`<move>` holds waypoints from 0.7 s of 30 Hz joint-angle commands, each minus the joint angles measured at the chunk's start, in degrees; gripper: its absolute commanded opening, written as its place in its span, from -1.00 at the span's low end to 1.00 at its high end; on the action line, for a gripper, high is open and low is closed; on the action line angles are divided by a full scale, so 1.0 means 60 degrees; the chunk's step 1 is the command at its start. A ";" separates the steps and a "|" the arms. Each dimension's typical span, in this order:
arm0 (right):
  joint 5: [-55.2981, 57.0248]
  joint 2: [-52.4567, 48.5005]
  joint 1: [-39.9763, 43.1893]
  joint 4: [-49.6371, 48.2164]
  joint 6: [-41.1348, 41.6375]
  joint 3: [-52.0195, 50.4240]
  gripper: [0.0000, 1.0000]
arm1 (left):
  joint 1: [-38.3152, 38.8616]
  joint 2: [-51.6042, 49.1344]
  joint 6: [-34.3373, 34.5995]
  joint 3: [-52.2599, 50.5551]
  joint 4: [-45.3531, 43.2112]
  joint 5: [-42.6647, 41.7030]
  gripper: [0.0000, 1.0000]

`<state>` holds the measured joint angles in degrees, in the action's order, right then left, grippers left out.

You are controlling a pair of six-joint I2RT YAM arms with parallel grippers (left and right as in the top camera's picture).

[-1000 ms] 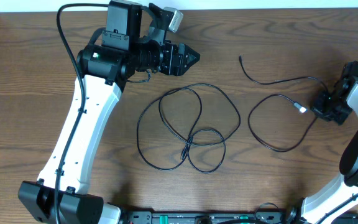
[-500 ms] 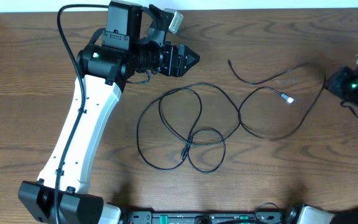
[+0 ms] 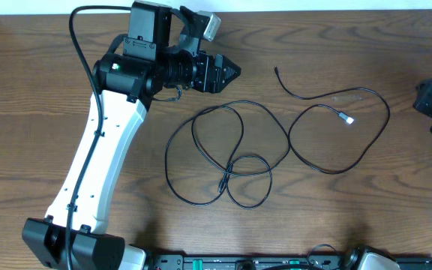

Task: Untangle cables

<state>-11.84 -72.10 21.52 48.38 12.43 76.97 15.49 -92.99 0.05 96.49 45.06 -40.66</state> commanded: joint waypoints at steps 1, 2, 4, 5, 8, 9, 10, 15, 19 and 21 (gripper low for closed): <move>0.1606 -0.0692 -0.0033 0.0335 0.0197 0.0091 -0.19 | 0.0015 0.0248 0.0000 0.0171 0.0018 -0.0331 0.39; 0.1781 -0.0900 -0.0033 0.0415 0.0302 0.0091 -0.10 | 0.0015 0.0248 0.0004 0.0171 0.0015 -0.0386 0.40; 0.1916 -0.1406 -0.0036 0.0554 0.0539 0.0091 0.07 | 0.0015 0.0248 0.0004 0.0171 0.0018 -0.0408 0.39; 0.1916 -0.1694 -0.0040 0.0583 0.0703 0.0091 0.11 | 0.0015 0.0248 0.0004 0.0171 0.0018 -0.0408 0.39; 0.1916 -0.2506 -0.0040 0.0543 0.1053 0.0091 0.15 | 0.0015 0.0248 0.0004 0.0171 0.0022 -0.0408 0.39; 0.1916 -0.2790 -0.0040 0.0506 0.1115 0.0091 0.19 | 0.0015 0.0248 0.0004 0.0171 0.0025 -0.0408 0.39; 0.1912 -0.3038 -0.0044 0.0466 0.1111 0.0091 0.21 | 0.0015 0.0248 0.0004 0.0171 0.0025 -0.0408 0.39; 0.1993 -0.4419 -0.0208 0.0291 0.1064 0.0091 0.22 | 0.0015 0.0248 -0.0004 0.0171 0.0018 -0.0404 0.39; 0.2098 -0.5384 -0.0295 0.0142 0.1228 0.0091 0.21 | 0.0015 0.0248 -0.0004 0.0171 0.0022 -0.0404 0.39; 0.2175 -0.5763 -0.0299 0.0047 0.1300 0.0091 0.21 | 0.0015 0.0248 -0.0004 0.0171 0.0022 -0.0404 0.39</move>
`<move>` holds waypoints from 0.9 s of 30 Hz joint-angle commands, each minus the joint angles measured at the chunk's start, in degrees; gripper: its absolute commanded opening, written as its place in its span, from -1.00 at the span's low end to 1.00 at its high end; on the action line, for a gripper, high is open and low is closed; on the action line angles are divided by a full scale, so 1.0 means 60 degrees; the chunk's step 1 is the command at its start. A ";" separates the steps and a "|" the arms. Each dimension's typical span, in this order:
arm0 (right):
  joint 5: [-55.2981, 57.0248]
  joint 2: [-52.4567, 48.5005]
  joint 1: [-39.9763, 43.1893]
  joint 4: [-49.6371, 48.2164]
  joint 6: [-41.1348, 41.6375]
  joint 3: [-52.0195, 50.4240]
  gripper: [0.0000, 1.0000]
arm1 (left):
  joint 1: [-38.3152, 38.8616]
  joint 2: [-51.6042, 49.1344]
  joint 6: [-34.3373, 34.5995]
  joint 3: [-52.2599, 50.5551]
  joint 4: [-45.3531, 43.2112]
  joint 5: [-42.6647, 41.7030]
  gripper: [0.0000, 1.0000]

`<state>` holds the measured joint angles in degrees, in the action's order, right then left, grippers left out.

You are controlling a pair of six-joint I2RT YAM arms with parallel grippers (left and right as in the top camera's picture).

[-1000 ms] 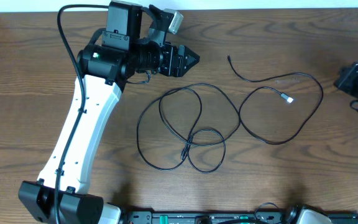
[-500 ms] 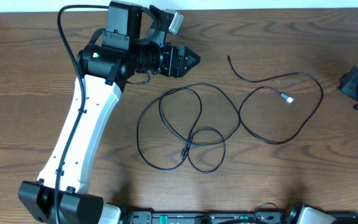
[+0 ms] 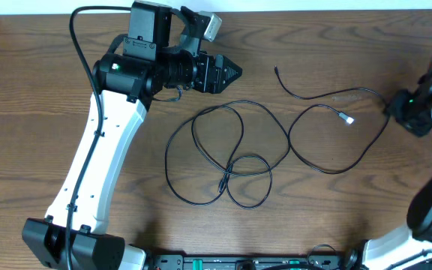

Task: Untangle cables

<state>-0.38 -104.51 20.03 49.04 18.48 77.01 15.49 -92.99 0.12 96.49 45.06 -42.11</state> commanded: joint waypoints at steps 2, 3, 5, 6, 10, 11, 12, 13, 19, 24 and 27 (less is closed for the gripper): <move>0.0488 -0.0692 -0.0051 -0.0106 0.0426 0.0084 0.21 | 0.0015 0.0248 -0.0018 0.0171 0.0022 -0.0164 0.39; 0.0608 -0.0809 -0.0051 -0.0113 0.0459 0.0084 0.21 | 0.0015 0.0248 -0.0018 0.0171 0.0022 -0.0164 0.39; 0.0790 -0.1042 -0.0051 -0.0149 0.0452 0.0084 0.20 | 0.0015 0.0248 -0.0055 0.0171 0.0022 -0.0164 0.39; 0.0867 -0.1126 -0.0051 -0.0168 0.0452 0.0084 0.20 | 0.0015 0.0248 -0.0055 0.0171 0.0022 -0.0164 0.39; 0.1049 -0.1333 -0.0044 -0.0259 0.0433 0.0084 0.20 | 0.0015 0.0248 -0.0087 0.0171 0.0022 -0.0164 0.39; 0.1045 -0.1355 -0.0044 -0.0284 0.0408 0.0084 0.20 | 0.0015 0.0248 -0.0087 0.0171 0.0022 -0.0164 0.40; 0.1056 -0.1366 -0.0044 -0.0313 0.0408 0.0076 0.20 | 0.0015 0.0248 -0.0087 0.0171 0.0022 -0.0164 0.40; 0.1082 -0.1392 -0.0044 -0.0357 0.0401 0.0073 0.20 | 0.0015 0.0248 -0.0084 0.0171 0.0022 -0.0164 0.40; 0.1151 -0.1632 -0.0044 -0.0648 0.0331 0.0066 0.19 | 0.0015 0.0248 -0.0087 0.0171 0.0022 -0.0168 0.39; 0.1111 -0.1657 -0.0044 -0.0933 0.0084 0.0066 0.18 | 0.0015 0.0248 -0.0087 0.0171 0.0018 -0.0168 0.40; 0.1133 -0.1657 -0.0044 -0.1045 -0.0051 0.0066 0.19 | 0.0015 0.0248 -0.0084 0.0171 0.0022 -0.0168 0.40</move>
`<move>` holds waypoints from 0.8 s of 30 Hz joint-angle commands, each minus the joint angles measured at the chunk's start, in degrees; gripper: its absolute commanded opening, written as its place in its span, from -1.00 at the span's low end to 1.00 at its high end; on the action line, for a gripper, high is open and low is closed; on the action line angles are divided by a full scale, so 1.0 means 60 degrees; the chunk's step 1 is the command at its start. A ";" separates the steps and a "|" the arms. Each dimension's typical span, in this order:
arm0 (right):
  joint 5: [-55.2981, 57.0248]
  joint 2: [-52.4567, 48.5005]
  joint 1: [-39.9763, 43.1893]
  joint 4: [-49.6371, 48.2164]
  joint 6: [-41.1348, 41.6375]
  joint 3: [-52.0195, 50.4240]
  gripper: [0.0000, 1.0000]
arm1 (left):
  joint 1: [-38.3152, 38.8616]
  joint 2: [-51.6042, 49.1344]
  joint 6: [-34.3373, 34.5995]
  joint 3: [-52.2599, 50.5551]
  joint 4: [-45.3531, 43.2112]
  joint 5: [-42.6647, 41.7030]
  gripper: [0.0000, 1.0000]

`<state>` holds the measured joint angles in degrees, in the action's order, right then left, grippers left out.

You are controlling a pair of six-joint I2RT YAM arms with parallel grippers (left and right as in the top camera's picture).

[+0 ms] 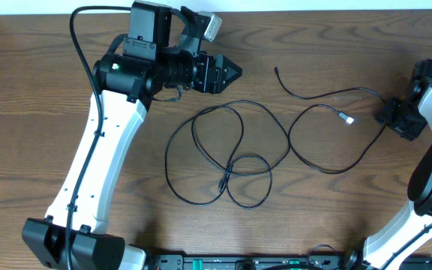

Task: Untangle cables

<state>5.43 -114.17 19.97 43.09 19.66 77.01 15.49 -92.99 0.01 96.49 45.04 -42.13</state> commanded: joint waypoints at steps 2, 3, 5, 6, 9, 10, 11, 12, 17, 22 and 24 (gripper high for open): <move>0.0178 -0.0047 -0.0033 -0.0117 -0.0288 0.0066 0.19 | 0.0015 0.0248 -0.0066 0.0171 0.0022 -0.0164 0.39; 0.0178 -0.0051 -0.0033 -0.0182 -0.0382 0.0066 0.19 | 0.0015 0.0248 -0.0066 0.0171 0.0022 -0.0164 0.40; 0.0186 -0.0051 -0.0033 -0.0237 -0.0543 0.0066 0.19 | 0.0015 0.0248 -0.0066 0.0171 0.0029 -0.0164 0.40; 0.0182 -0.0055 -0.0029 -0.0255 -0.0619 0.0062 0.18 | 0.0015 0.0248 -0.0066 0.0171 0.0033 -0.0168 0.39; 0.0186 -0.0055 -0.0033 -0.0255 -0.0681 0.0022 0.19 | 0.0015 0.0248 -0.0066 0.0171 0.0029 -0.0168 0.40; 0.0186 -0.0055 -0.0029 -0.0255 -0.0681 0.0000 0.19 | 0.0015 0.0248 -0.0066 0.0171 0.0029 -0.0168 0.39; 0.0189 -0.0058 -0.0033 -0.0255 -0.0692 -0.0018 0.19 | 0.0015 0.0248 -0.0062 0.0171 0.0029 -0.0168 0.39; 0.0186 -0.0058 -0.0033 -0.0266 -0.0732 -0.0040 0.19 | 0.0015 0.0248 -0.0066 0.0171 0.0029 -0.0168 0.39; 0.0189 -0.0066 -0.0033 -0.0259 -0.0758 -0.0076 0.19 | 0.0015 0.0248 -0.0069 0.0171 0.0025 -0.0342 0.39; 0.0299 -0.0229 -0.0084 -0.0215 -0.0747 -0.0149 0.19 | 0.0015 0.0248 -0.0069 0.0171 0.0022 -0.0404 0.39; 0.0288 -0.0306 -0.0095 -0.0222 -0.0747 -0.0168 0.19 | 0.0015 0.0248 -0.0069 0.0171 0.0022 -0.0404 0.39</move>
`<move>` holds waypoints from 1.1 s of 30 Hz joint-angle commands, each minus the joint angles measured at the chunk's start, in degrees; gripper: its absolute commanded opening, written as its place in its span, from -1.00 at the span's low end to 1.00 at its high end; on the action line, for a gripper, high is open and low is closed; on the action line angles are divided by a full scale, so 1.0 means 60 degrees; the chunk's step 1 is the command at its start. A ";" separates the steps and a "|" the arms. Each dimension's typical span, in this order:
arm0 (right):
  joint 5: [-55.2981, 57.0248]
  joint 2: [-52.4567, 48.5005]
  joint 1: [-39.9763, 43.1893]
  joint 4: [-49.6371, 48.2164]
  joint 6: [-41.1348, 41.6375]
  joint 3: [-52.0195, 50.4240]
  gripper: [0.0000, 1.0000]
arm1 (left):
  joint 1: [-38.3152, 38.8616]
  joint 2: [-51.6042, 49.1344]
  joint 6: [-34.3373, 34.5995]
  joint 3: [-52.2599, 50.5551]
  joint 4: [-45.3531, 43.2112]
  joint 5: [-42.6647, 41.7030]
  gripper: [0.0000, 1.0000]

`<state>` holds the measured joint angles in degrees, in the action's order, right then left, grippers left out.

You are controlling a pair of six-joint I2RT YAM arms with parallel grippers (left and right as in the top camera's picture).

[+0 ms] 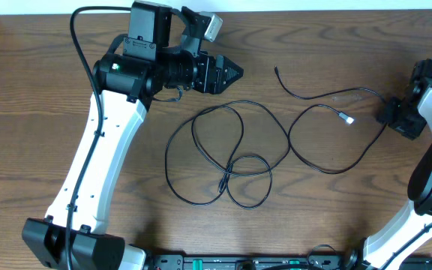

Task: Untangle cables

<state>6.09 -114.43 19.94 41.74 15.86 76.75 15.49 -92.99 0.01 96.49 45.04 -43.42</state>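
Thin black cables lie on the wooden table. One forms overlapping loops (216, 150) in the middle, with a small plug (223, 182) inside them. A second strand (328, 95) runs from a free end (277, 70) to a bend at the right, then curls back to a silver plug (346, 118). My left gripper (236, 73) hovers above the loops with its fingers together and nothing in them. My right gripper (385, 116) sits at the right bend of the strand. Whether it grips the cable does not show.
The left arm's white link (100, 157) crosses the left half of the table. The right arm comes in along the right edge. A dark rail (261, 262) runs along the front edge.
The right gripper stays at the cable's right bend, shifted only a hair. The left arm and the cables have not moved.
At first the right gripper was at the far right edge, away from the cables. Then it stood closer in, near the strand's right bend. By the last moment it was down at that bend, where it remains. The left gripper stayed above the loops throughout.
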 commanded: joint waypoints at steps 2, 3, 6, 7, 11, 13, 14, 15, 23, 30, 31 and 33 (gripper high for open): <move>0.0178 -0.0335 -0.0091 0.0004 -0.0076 -0.0124 0.19 | 0.0015 0.0248 -0.0073 0.0171 0.0018 -0.0189 0.40; 0.0178 -0.0419 -0.0091 0.0004 -0.0076 -0.0124 0.19 | 0.0015 0.0248 -0.0117 0.0171 0.0015 -0.0189 0.40; 0.0178 -0.0546 -0.0091 -0.0015 -0.0080 -0.0124 0.18 | 0.0015 0.0248 -0.0142 0.0171 0.0015 -0.0189 0.47; 0.0153 -0.0565 -0.0091 -0.0033 -0.0080 -0.0124 0.17 | 0.0015 0.0248 -0.0142 0.0171 0.0015 -0.0189 0.49; -0.0350 -0.0597 -0.0095 -0.0149 -0.0102 -0.0124 -0.33 | 0.0015 0.0248 -0.0142 0.0171 0.0018 -0.0189 0.64; -0.1107 -0.0597 -0.0095 -0.0342 -0.0379 -0.0124 -0.68 | 0.0015 0.0248 -0.0142 0.0171 0.0015 -0.0189 0.65; -0.1330 -0.0597 -0.0095 -0.0393 -0.0372 -0.0124 -0.74 | 0.0015 0.0248 -0.0142 0.0171 0.0018 -0.0189 0.65; -0.1537 -0.0594 -0.0095 -0.0433 -0.0372 -0.0124 -0.79 | 0.0015 0.0248 -0.0142 0.0171 0.0022 -0.0189 0.65; -0.3701 -0.0535 -0.0091 -0.0678 -0.0882 -0.0113 -0.98 | 0.0015 0.0248 -0.0142 0.0171 0.0018 -0.0160 0.65; -0.5825 0.0321 -0.0091 -0.0790 -0.1581 -0.0113 -0.98 | 0.0015 0.0248 -0.0138 0.0171 0.0025 -0.0160 0.65; -0.6105 0.0514 -0.0091 -0.0823 -0.1705 -0.0109 -0.98 | 0.0015 0.0248 -0.0138 0.0171 0.0025 -0.0160 0.65; -0.6623 0.1184 -0.0087 -0.0911 -0.1763 -0.0106 -0.98 | 0.0015 0.0248 -0.0138 0.0171 0.0025 -0.0160 0.65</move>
<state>-24.47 -114.52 19.94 36.95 8.12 76.16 15.49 -92.99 -0.23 96.49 45.04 -43.62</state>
